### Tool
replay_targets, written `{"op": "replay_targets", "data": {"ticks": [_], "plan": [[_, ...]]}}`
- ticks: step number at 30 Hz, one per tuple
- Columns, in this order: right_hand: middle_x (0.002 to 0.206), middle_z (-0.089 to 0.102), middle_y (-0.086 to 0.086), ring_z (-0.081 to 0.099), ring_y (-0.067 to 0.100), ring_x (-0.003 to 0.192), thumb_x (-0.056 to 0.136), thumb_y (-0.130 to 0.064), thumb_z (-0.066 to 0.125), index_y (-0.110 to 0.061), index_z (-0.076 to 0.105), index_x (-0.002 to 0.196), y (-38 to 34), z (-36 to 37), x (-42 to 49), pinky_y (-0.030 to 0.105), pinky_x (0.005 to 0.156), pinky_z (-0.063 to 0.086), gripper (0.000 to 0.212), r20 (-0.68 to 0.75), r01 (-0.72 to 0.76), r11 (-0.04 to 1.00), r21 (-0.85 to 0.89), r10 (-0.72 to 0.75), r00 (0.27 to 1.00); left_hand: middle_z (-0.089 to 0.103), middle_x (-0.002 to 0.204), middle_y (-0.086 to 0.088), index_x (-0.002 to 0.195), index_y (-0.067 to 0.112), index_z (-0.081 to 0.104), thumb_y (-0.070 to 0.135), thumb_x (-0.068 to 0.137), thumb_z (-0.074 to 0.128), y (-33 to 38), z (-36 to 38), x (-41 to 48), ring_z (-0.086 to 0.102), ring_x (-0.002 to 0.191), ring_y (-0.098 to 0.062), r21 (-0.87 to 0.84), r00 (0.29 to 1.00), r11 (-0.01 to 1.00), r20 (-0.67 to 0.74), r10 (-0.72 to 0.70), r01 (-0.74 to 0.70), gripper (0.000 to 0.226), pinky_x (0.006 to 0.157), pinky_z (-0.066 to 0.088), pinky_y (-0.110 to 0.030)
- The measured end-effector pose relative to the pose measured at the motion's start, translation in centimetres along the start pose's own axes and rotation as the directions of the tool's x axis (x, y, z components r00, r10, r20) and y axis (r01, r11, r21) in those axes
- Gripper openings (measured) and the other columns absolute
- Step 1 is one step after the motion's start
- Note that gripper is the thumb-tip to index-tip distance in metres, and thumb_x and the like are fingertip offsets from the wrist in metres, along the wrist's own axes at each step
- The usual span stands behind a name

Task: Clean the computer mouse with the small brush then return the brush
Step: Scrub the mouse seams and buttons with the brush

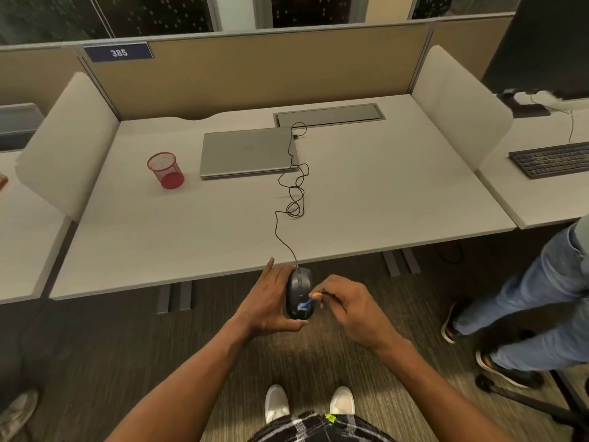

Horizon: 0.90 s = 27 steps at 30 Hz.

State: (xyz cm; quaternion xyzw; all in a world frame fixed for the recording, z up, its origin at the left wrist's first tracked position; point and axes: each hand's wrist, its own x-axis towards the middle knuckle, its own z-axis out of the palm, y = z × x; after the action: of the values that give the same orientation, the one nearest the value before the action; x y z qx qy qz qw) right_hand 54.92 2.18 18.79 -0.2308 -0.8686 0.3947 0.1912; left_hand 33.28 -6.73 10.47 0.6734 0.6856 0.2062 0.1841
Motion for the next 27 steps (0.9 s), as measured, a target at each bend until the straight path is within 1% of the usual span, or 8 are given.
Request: {"op": "replay_targets", "data": {"ticks": [4, 6, 11, 15, 18, 21, 25, 27], "plan": [[0.106, 0.067, -0.005, 0.063, 0.004, 0.1, 0.101, -0.005, 0.059, -0.017, 0.072, 0.116, -0.4, 0.0, 0.9, 0.018, 0.087, 0.052, 0.023, -0.126, -0.01, 1.0, -0.018, 0.007, 0.992, 0.045, 0.152, -0.001, 0.153, 0.02, 0.03, 0.078, 0.07, 0.076, 0.2, -0.4, -0.1, 0.038, 0.147, -0.016, -0.021, 1.0, 1.0, -0.006, 0.003, -0.004, 0.112, 0.131, 0.004, -0.047], [0.109, 0.065, -0.005, 0.061, 0.003, 0.101, 0.103, -0.008, 0.057, -0.017, 0.071, 0.12, -0.6, 0.4, 1.6, 0.019, 0.09, 0.052, 0.024, -0.131, -0.022, 0.999, -0.041, 0.017, 0.991, 0.045, 0.151, 0.001, 0.154, 0.023, 0.029, 0.075, 0.07, 0.078, 0.3, -0.5, -0.1, 0.038, 0.146, -0.015, -0.033, 1.0, 0.999, -0.014, 0.025, -0.025, 0.11, 0.131, 0.004, -0.048], [0.118, 0.062, -0.002, 0.06, 0.007, 0.107, 0.104, -0.013, 0.053, -0.015, 0.069, 0.123, -1.2, 1.7, 1.6, 0.018, 0.095, 0.052, 0.025, 0.01, -0.001, 0.986, -0.165, 0.003, 1.0, 0.043, 0.155, -0.004, 0.154, 0.018, 0.029, 0.076, 0.071, 0.075, 0.0, -0.7, 0.0, 0.035, 0.15, -0.019, -0.001, 1.0, 1.0, -0.006, 0.021, -0.021, 0.111, 0.131, 0.005, -0.05], [0.114, 0.066, -0.002, 0.063, 0.007, 0.104, 0.101, -0.007, 0.057, -0.014, 0.072, 0.117, -1.6, 2.4, 0.9, 0.019, 0.091, 0.053, 0.023, 0.139, 0.06, 0.995, -0.085, -0.048, 0.989, 0.045, 0.152, -0.005, 0.154, 0.015, 0.028, 0.078, 0.072, 0.074, -0.7, -0.9, -0.3, 0.039, 0.147, -0.02, -0.006, 0.999, 0.999, -0.012, 0.032, -0.032, 0.114, 0.131, 0.006, -0.051], [0.112, 0.065, -0.001, 0.062, 0.008, 0.101, 0.101, -0.013, 0.054, -0.013, 0.07, 0.117, -2.3, 2.5, 1.0, 0.016, 0.088, 0.053, 0.022, 0.026, 0.064, 0.993, -0.098, -0.062, 0.998, 0.045, 0.152, -0.005, 0.154, 0.014, 0.028, 0.076, 0.072, 0.075, -0.9, -1.2, -0.4, 0.038, 0.146, -0.019, -0.001, 0.999, 0.999, -0.026, 0.034, -0.034, 0.113, 0.131, 0.004, -0.048], [0.114, 0.064, 0.0, 0.062, 0.009, 0.103, 0.102, -0.026, 0.046, -0.012, 0.068, 0.122, -2.5, 2.6, 1.7, 0.011, 0.09, 0.05, 0.033, -0.1, 0.016, 0.987, -0.158, -0.032, 0.995, 0.045, 0.152, -0.003, 0.153, 0.018, 0.029, 0.073, 0.071, 0.079, -0.9, -1.8, -0.6, 0.038, 0.146, -0.017, -0.014, 0.999, 0.999, -0.029, 0.034, -0.034, 0.111, 0.132, 0.003, -0.047], [0.115, 0.063, 0.001, 0.064, 0.012, 0.101, 0.102, -0.02, 0.053, -0.012, 0.068, 0.124, -1.8, 3.3, 2.6, 0.026, 0.089, 0.059, 0.028, -0.119, -0.025, 0.972, -0.235, -0.003, 0.993, 0.046, 0.15, -0.002, 0.152, 0.023, 0.026, 0.072, 0.07, 0.079, -1.3, -2.2, -0.6, 0.04, 0.144, -0.017, -0.035, 0.999, 0.998, -0.032, 0.044, -0.045, 0.11, 0.131, 0.005, -0.049], [0.118, 0.063, 0.001, 0.064, 0.012, 0.102, 0.101, -0.015, 0.058, -0.014, 0.066, 0.125, -1.7, 3.8, 2.5, 0.025, 0.09, 0.059, 0.025, -0.064, 0.029, 0.958, -0.285, -0.05, 0.997, 0.045, 0.152, -0.004, 0.153, 0.019, 0.027, 0.074, 0.071, 0.078, -1.7, -2.2, -0.5, 0.038, 0.146, -0.018, -0.022, 0.999, 0.999, -0.024, 0.037, -0.037, 0.111, 0.131, 0.005, -0.049]]}}
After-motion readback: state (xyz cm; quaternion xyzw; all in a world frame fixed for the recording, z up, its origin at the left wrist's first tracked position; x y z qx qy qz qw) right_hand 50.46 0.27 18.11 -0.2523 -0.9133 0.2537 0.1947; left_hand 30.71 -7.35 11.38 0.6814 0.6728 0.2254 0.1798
